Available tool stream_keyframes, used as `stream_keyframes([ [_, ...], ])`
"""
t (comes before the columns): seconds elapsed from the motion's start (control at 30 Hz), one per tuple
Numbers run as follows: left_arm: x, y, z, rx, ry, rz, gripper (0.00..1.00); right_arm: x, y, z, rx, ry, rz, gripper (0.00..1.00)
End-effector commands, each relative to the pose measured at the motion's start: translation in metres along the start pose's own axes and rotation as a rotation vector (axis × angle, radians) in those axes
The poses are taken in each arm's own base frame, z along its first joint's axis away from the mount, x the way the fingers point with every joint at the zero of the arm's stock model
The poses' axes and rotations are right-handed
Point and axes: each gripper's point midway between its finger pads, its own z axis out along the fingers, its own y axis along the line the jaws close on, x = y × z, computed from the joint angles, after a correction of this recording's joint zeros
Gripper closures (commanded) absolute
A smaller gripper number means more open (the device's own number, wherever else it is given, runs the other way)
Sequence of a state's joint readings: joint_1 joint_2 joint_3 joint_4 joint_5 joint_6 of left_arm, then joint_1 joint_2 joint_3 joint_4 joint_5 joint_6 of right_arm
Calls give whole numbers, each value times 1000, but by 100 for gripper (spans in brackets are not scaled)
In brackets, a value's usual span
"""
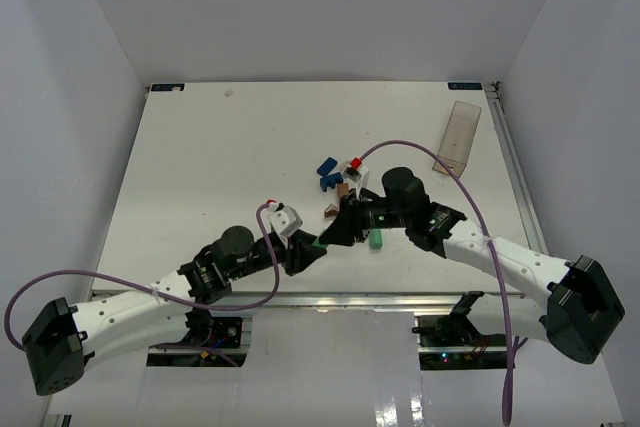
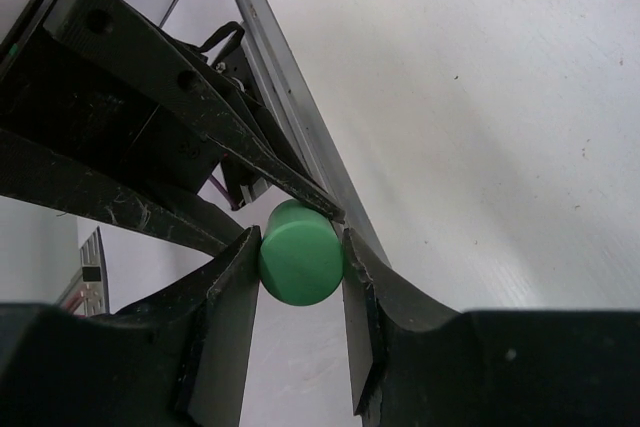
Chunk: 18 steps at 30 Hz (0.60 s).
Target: Build the wood block tower
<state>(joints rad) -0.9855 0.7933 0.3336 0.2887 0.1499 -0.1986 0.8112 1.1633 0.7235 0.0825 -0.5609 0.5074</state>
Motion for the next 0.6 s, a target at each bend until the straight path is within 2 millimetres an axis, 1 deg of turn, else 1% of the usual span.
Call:
stream_keyframes([
  [0.0, -10, 10, 0, -75, -35, -33, 49, -14, 9, -1, -18, -56, -35, 92],
  [0.03, -10, 15, 0, -104, -35, -47, 27, -16, 7, -1, 0, -63, -38, 92],
  [0.07, -10, 18, -1, -124, -30, -67, 7, -19, 3, -2, 29, -68, -39, 92],
  [0.1, -11, 22, -2, -152, -33, -80, 2, -25, -6, -1, 85, -78, -53, 92],
  [0.13, -13, 26, -3, -184, -39, -91, 2, -32, -17, 0, 150, -86, -71, 92],
  [0.2, -12, 37, -9, -255, -44, -120, 2, -59, -28, -4, 285, -91, -115, 92],
  [0.23, -12, 49, -14, -334, -57, -153, 2, -66, -44, -2, 360, -93, -138, 92],
  [0.27, -15, 58, -19, -394, -81, -179, 2, -75, -54, 0, 417, -97, -145, 92],
  [0.3, -15, 69, -25, -465, -98, -220, 2, -89, -59, 2, 456, -106, -161, 92],
  [0.37, -8, 94, -43, -643, -117, -311, 2, -121, -69, 10, 536, -117, -214, 92],
  [0.4, 0, 112, -59, -768, -107, -328, 2, -123, -91, 20, 608, -88, -211, 92],
  [0.43, -5, 117, -63, -802, -130, -360, 2, -132, -101, 29, 643, -76, -218, 92],
  [0.5, -3, 127, -78, -878, -137, -371, 2, -141, -109, 40, 673, -60, -226, 92],
  [0.57, -6, 133, -90, -926, -174, -404, 2, -151, -127, 53, 751, -40, -241, 92],
])
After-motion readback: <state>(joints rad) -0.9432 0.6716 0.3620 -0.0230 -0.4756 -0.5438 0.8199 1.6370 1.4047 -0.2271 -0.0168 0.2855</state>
